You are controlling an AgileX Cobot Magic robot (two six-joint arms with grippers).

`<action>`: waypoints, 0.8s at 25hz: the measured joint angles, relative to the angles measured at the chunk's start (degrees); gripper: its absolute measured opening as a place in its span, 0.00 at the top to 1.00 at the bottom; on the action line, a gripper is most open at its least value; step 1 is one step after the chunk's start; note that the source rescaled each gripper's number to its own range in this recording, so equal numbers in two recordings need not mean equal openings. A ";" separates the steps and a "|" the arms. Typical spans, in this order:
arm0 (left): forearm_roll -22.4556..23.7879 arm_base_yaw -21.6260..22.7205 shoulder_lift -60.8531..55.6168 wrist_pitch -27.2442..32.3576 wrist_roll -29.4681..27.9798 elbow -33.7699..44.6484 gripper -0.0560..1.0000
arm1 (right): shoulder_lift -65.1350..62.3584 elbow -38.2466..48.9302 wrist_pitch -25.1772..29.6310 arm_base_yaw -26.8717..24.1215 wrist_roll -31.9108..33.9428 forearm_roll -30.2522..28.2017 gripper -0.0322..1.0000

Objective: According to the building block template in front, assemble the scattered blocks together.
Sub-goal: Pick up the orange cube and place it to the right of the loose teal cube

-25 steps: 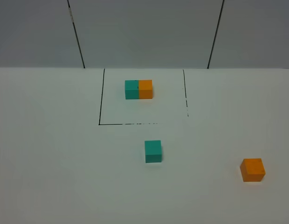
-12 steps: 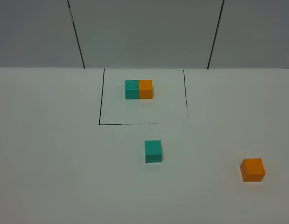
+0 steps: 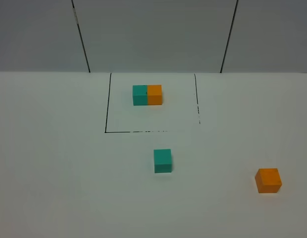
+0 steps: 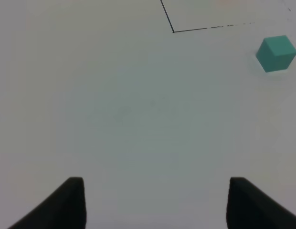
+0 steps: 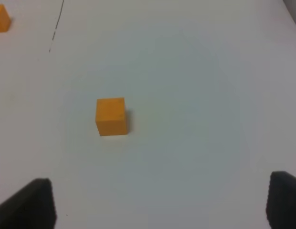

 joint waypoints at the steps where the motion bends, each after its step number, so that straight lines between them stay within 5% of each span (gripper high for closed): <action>1: 0.00 0.00 0.00 0.00 0.00 0.00 0.62 | 0.00 0.00 0.00 0.00 0.00 0.00 0.23; 15: 0.00 0.00 0.00 0.00 0.00 0.00 0.62 | 0.00 0.00 0.00 0.00 0.00 0.00 0.23; 20: 0.00 0.00 0.00 0.00 0.00 0.00 0.62 | 3.76 -5.35 -1.18 0.00 -1.28 3.98 0.04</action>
